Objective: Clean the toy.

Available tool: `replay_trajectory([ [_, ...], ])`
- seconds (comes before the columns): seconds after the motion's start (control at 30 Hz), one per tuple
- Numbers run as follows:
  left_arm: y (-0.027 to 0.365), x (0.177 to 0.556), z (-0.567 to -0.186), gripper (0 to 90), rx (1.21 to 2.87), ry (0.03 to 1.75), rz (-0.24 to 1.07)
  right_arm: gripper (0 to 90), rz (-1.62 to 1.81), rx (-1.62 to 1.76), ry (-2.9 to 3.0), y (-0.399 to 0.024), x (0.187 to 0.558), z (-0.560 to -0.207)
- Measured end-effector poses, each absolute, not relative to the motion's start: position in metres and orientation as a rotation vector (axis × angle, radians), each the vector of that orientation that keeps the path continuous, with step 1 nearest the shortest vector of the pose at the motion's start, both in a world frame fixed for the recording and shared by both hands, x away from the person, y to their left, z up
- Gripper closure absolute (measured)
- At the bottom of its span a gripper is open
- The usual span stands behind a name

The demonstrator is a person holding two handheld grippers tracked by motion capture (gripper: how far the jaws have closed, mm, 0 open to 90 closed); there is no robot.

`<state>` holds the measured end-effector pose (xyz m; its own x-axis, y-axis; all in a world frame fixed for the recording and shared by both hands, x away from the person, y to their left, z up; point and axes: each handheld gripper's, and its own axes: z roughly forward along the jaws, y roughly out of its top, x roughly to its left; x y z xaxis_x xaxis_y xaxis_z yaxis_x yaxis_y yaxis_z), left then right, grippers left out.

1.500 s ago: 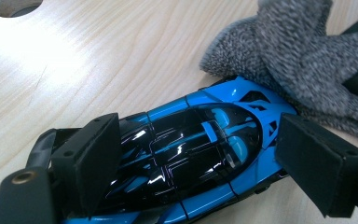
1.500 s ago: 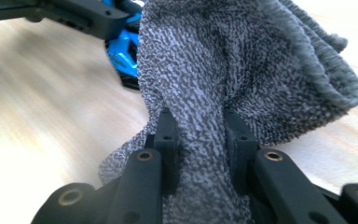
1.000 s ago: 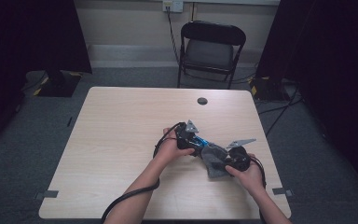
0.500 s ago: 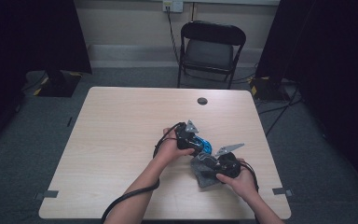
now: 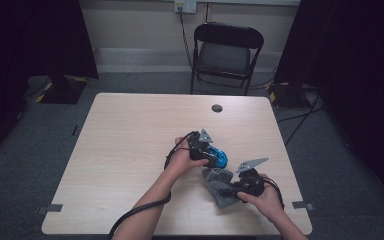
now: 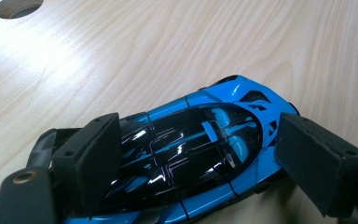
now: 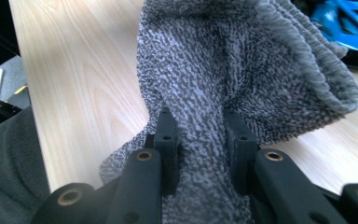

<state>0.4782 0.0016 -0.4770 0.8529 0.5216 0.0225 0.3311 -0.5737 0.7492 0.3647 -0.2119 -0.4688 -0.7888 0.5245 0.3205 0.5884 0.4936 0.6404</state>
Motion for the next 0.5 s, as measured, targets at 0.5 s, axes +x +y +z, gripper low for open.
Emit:
replay_trajectory([
  [0.5, 0.001, 0.477, -0.477, 14.9, 2.228, 0.608, 0.307, 70.8, -1.275, -1.239, -2.674, -0.27, 0.412, -0.439],
])
